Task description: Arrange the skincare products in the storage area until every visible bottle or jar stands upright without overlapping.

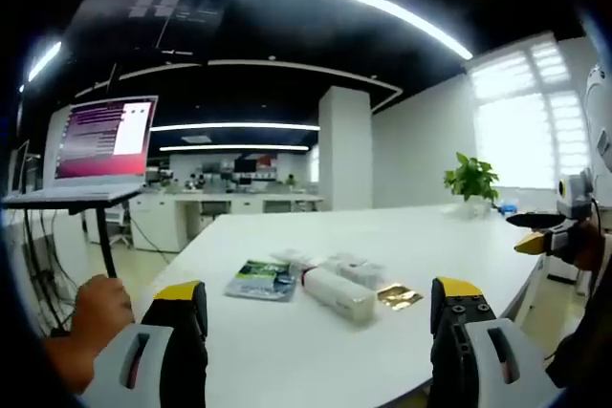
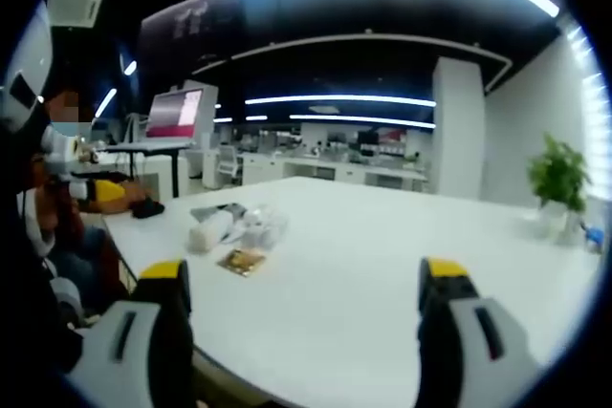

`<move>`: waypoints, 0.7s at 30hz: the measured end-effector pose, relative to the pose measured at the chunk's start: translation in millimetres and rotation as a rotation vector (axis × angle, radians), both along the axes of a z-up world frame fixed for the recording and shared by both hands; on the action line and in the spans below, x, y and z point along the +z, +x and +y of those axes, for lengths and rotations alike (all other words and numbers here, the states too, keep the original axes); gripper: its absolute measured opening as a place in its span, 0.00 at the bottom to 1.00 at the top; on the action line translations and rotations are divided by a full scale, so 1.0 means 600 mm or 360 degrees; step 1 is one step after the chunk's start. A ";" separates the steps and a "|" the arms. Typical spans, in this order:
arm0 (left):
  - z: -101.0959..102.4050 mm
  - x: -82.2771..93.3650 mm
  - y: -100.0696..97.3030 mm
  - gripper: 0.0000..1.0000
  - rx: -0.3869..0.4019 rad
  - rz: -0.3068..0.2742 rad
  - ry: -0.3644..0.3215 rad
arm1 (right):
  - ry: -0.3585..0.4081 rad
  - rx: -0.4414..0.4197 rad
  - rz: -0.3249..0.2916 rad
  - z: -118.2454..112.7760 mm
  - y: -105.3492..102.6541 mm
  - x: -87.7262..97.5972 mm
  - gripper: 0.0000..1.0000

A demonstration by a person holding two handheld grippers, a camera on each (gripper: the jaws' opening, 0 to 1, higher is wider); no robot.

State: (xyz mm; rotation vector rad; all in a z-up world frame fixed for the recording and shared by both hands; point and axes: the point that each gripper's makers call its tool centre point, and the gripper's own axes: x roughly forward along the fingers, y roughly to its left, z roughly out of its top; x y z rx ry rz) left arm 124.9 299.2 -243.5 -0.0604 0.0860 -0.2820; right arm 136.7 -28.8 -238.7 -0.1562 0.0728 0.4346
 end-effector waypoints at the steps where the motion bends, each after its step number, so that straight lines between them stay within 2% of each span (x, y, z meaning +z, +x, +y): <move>1: -0.001 -0.001 0.001 0.99 -0.0004 0.0002 0.0001 | -0.0001 0.0002 -0.0001 0.001 0.001 0.000 1.00; 11: -0.010 -0.006 0.001 0.99 -0.0025 0.0020 0.0039 | 0.0031 -0.0009 0.0002 0.000 0.005 -0.002 1.00; 21: -0.015 -0.014 -0.003 0.99 -0.0035 0.0033 0.0079 | 0.0011 -0.0006 0.0004 0.004 0.007 0.000 1.00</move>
